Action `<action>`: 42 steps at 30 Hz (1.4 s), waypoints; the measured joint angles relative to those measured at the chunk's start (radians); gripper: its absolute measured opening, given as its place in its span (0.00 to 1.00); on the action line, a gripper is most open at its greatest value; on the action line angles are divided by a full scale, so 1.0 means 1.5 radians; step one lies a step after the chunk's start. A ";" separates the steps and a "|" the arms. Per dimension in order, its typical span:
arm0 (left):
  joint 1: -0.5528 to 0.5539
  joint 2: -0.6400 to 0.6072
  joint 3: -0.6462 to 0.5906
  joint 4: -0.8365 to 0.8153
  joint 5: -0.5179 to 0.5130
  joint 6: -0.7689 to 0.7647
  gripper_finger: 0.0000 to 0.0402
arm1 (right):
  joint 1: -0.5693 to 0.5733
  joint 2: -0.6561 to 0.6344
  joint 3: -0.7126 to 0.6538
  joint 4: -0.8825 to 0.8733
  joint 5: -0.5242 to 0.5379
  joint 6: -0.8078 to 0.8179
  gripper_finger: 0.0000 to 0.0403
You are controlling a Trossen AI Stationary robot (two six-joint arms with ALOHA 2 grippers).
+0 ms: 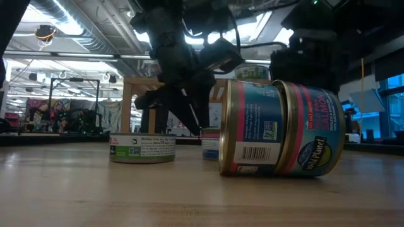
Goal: Stack canned seafood by type on shelf
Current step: Stack the blue-pink tuna can on top of the other blue-pink tuna can on the shelf
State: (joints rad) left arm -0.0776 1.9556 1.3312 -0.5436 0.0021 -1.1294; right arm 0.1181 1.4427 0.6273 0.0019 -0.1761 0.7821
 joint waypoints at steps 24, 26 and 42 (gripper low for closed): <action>-0.001 -0.001 0.000 -0.011 0.000 0.001 0.00 | 0.000 0.076 0.000 0.113 -0.023 0.036 0.60; -0.001 0.000 0.000 -0.011 0.000 0.001 0.00 | 0.000 0.076 0.000 0.120 -0.023 0.036 0.60; 0.010 -0.002 -0.002 0.016 -0.004 0.024 0.00 | -0.001 0.076 0.000 0.122 -0.017 0.017 0.60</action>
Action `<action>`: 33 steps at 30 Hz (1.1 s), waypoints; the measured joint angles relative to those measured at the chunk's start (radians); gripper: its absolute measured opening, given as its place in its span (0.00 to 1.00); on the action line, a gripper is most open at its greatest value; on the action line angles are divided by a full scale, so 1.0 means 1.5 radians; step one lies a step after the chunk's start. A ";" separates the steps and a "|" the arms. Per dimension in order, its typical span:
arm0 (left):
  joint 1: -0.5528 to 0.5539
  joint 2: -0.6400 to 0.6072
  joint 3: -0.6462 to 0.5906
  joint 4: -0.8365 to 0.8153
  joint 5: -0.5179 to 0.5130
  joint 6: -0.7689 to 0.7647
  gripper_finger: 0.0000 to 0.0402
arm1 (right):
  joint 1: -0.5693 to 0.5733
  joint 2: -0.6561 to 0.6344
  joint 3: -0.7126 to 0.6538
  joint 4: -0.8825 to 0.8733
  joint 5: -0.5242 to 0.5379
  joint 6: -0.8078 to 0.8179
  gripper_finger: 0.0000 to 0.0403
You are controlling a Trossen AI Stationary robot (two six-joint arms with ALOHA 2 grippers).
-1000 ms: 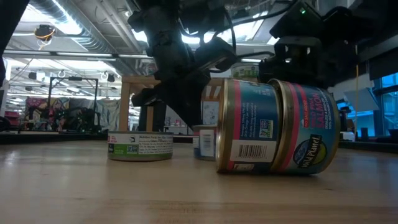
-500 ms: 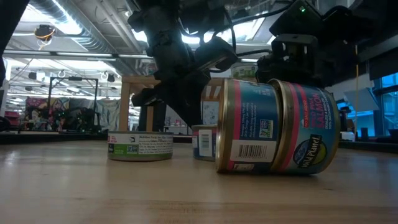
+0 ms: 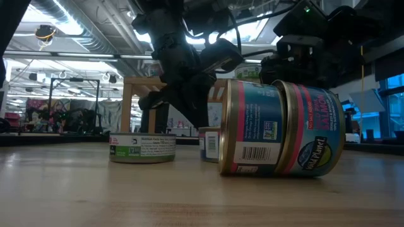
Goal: Stack canned seafood by type on shelf
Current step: Stack the blue-pink tuna can on top of the other blue-pink tuna can on the shelf
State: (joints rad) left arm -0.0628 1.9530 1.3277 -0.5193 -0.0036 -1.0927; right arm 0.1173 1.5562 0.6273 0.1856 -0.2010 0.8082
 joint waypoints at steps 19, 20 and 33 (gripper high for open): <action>-0.001 -0.008 -0.001 0.004 -0.002 0.000 0.00 | 0.000 0.000 0.000 0.000 -0.031 0.014 0.60; -0.001 -0.008 -0.001 0.004 -0.002 0.001 0.00 | 0.000 0.000 0.000 0.000 -0.032 0.011 0.60; -0.001 -0.012 -0.001 0.004 -0.001 0.015 0.00 | 0.000 0.000 0.000 -0.001 -0.054 -0.001 0.60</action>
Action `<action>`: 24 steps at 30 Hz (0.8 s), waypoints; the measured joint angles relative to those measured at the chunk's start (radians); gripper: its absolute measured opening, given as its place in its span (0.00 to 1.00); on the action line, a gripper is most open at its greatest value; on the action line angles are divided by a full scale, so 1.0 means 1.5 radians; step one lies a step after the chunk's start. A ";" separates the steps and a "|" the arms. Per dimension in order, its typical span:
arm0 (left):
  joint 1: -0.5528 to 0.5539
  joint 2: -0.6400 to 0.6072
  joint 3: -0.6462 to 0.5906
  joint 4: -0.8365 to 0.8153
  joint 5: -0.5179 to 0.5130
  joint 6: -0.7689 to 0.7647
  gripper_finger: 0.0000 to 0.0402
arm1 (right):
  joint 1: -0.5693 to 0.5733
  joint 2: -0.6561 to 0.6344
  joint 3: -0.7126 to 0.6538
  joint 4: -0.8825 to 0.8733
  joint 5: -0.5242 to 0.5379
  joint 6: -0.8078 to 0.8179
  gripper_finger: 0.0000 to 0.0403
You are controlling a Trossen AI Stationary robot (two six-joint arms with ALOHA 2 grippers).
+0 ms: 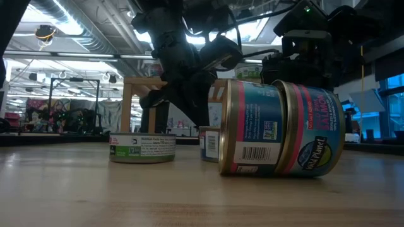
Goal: Stack canned seafood by type on shelf
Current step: Stack the blue-pink tuna can on top of the other blue-pink tuna can on the shelf
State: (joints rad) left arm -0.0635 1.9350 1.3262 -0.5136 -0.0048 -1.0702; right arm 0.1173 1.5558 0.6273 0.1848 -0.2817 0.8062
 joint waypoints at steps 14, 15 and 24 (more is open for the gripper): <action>-0.012 -0.012 0.001 0.007 -0.033 0.020 0.00 | -0.009 0.000 -0.001 0.024 0.055 0.021 0.60; -0.015 -0.013 0.001 0.007 -0.034 0.020 0.00 | -0.009 0.000 -0.001 0.025 0.064 0.021 0.60; -0.031 -0.013 0.001 0.010 -0.064 0.032 0.00 | -0.009 0.000 -0.001 0.036 0.111 0.018 0.60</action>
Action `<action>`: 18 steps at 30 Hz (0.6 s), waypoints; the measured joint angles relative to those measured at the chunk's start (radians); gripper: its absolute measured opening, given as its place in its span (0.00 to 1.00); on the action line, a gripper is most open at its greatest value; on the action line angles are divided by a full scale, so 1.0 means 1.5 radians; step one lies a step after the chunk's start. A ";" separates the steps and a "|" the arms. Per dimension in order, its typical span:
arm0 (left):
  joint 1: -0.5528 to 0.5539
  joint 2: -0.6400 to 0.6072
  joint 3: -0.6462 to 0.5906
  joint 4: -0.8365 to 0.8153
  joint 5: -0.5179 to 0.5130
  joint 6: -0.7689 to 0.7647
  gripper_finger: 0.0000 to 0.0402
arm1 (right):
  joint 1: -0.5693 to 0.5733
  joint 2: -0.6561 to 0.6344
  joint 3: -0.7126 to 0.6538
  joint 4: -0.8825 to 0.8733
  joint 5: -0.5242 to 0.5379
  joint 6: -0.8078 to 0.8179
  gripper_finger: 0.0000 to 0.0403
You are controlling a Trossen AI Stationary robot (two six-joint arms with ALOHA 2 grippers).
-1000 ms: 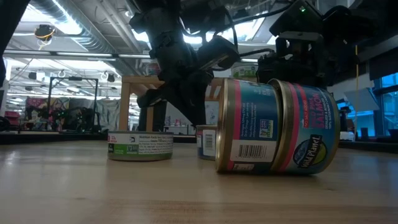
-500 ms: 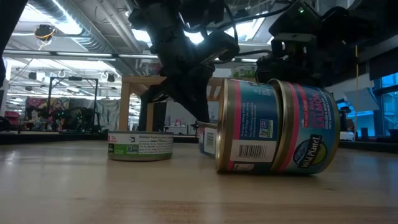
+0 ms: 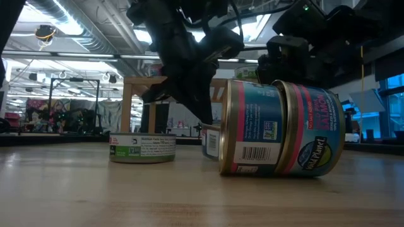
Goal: Stack canned seafood by type on shelf
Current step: Stack the blue-pink tuna can on top of the other blue-pink tuna can on the shelf
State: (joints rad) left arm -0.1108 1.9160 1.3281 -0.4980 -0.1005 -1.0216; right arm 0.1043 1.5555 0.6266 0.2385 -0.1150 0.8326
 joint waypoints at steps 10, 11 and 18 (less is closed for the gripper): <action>-0.025 0.000 0.001 0.017 -0.044 0.019 0.00 | 0.000 0.000 0.000 0.005 0.009 -0.014 0.60; -0.027 0.000 0.001 0.017 -0.046 0.019 0.00 | 0.000 0.000 0.000 0.005 0.012 -0.015 0.60; -0.048 0.000 0.001 0.025 -0.084 0.023 0.00 | 0.000 0.000 0.000 0.008 0.013 -0.019 0.60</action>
State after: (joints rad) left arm -0.1825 1.9160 1.3289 -0.4599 -0.2270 -0.9878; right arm 0.1043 1.5555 0.6266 0.2501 -0.0948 0.8037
